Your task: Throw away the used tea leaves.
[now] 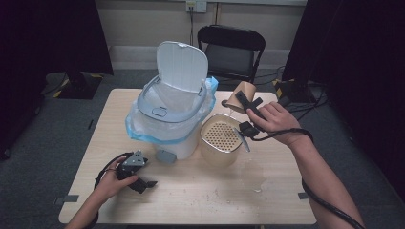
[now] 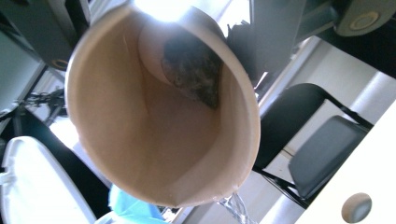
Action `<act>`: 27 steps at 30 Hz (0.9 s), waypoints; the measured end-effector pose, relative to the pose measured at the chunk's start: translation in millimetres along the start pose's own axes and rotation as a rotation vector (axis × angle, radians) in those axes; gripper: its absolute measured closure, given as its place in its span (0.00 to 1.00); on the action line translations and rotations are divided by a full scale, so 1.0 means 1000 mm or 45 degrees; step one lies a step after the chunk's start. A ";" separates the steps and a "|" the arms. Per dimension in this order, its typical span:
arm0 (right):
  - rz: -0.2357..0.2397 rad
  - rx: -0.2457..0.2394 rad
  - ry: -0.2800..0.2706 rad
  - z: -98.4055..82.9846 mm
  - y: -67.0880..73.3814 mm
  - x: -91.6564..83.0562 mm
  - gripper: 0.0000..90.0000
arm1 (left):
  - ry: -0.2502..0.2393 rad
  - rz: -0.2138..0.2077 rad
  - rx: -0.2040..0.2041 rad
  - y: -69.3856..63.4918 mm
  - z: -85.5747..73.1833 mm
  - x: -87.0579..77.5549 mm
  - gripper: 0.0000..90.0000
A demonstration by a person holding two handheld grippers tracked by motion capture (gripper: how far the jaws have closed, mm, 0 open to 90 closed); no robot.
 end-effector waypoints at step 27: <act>-0.073 -0.044 0.031 0.006 -0.002 -0.002 0.55 | 0.000 -0.001 -0.001 0.000 0.000 0.000 0.00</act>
Point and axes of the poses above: each handheld gripper's, and its own axes: x roughly forward along the jaws, z roughly out of its top, y roughly to its left, the point moved 1 cm from there along x, roughly forward along the jaws, and after that the axes turned 14 degrees about x, right-handed, at the moved point
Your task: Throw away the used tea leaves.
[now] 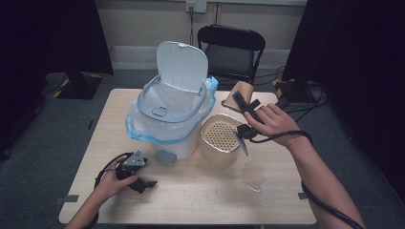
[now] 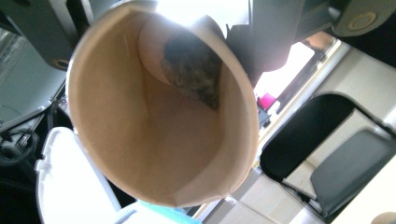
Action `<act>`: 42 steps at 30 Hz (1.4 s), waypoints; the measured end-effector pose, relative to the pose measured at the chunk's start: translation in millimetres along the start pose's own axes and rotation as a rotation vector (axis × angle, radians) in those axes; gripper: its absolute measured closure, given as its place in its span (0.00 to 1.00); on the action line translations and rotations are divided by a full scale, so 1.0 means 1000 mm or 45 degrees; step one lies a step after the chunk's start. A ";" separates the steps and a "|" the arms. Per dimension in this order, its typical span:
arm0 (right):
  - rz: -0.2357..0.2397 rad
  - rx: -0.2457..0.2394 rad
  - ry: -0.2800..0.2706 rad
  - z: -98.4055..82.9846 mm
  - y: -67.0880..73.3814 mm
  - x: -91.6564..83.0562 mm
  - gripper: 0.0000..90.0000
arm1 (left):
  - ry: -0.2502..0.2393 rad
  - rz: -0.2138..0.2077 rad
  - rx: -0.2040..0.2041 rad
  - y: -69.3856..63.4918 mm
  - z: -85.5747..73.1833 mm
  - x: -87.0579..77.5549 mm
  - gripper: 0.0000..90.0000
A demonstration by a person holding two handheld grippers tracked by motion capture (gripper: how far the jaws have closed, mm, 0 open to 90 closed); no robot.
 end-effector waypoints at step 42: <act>0.367 0.865 0.033 -0.020 -0.011 0.006 0.54 | 0.000 0.002 -0.001 0.000 0.000 0.000 0.00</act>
Point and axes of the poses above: each handheld gripper's, and its own axes: x roughly forward along the jaws, z roughly out of its top, y roughly to its left, the point moved 1 cm from there along x, roughly forward along the jaws, and after that the axes turned 14 degrees about x, right-handed, at the moved point
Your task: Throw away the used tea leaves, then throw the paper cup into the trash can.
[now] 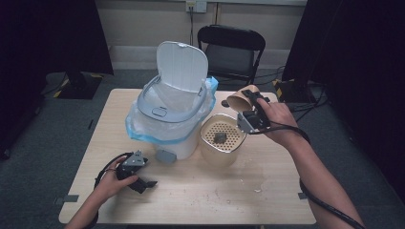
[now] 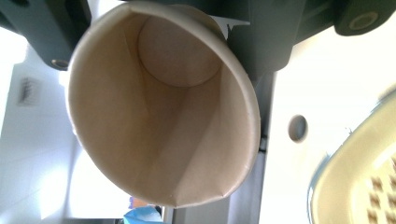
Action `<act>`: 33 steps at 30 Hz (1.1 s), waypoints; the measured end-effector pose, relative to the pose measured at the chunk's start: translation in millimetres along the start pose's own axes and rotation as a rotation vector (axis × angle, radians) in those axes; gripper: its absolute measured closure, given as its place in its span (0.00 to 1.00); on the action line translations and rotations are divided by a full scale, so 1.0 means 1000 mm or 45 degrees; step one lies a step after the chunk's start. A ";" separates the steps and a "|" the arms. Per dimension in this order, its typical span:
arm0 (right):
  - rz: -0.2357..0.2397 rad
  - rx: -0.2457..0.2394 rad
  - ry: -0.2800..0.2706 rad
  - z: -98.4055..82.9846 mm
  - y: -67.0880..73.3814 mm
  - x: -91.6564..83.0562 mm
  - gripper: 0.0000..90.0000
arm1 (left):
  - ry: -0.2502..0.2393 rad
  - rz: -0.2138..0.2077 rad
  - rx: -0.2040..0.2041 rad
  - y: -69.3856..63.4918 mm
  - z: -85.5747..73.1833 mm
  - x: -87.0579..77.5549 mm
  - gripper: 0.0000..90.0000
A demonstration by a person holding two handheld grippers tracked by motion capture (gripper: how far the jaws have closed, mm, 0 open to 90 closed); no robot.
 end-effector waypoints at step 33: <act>0.328 0.897 -0.007 -0.017 -0.012 0.019 0.53 | 0.001 -0.001 0.002 0.000 0.000 0.000 0.00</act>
Point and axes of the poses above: each handheld gripper's, and its own axes: x roughly forward along the jaws, z roughly out of its top, y roughly to its left, the point moved 1 cm from there along x, roughly forward along the jaws, and after that the axes turned 14 degrees about x, right-handed, at the moved point
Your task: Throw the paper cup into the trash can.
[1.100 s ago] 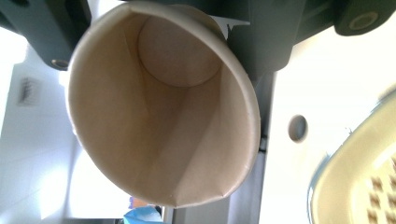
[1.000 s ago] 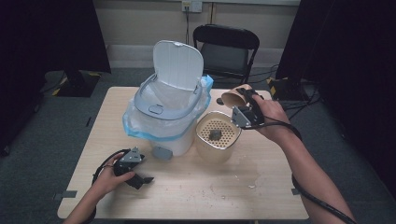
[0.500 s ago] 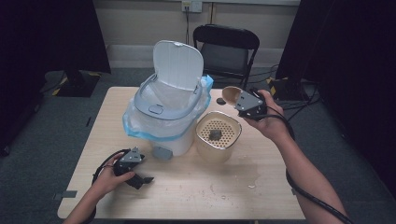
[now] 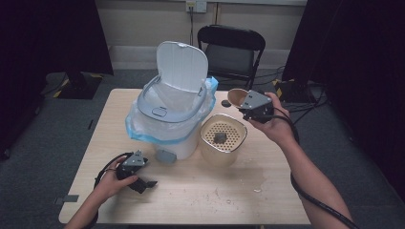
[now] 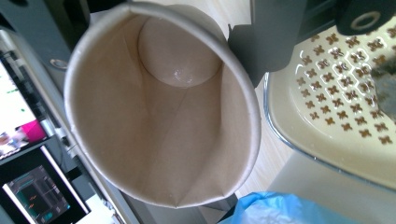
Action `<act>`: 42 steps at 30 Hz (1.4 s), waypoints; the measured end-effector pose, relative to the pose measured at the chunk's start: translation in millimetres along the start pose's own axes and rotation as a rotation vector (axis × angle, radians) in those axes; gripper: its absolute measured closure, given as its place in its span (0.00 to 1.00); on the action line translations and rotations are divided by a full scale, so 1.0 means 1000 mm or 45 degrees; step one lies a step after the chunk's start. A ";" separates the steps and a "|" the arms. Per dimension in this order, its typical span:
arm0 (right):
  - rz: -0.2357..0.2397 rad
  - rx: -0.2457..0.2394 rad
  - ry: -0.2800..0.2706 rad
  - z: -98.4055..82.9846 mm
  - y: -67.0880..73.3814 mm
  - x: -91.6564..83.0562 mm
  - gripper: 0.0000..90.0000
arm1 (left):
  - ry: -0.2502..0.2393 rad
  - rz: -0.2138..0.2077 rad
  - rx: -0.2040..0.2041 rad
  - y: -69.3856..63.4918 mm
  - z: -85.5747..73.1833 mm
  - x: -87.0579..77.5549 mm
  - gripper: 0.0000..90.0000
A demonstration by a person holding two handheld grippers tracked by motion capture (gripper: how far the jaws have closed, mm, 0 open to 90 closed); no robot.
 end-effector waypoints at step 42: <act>0.262 0.576 -0.075 0.028 -0.016 -0.011 0.53 | 0.009 -0.015 0.001 0.000 0.000 -0.001 0.00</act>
Point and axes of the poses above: each handheld gripper's, and its own axes: x roughly forward along the jaws, z roughly out of its top, y roughly to its left, the point moved 1 cm from there along x, roughly forward along the jaws, and after that the axes turned 14 degrees about x, right-handed, at the moved point
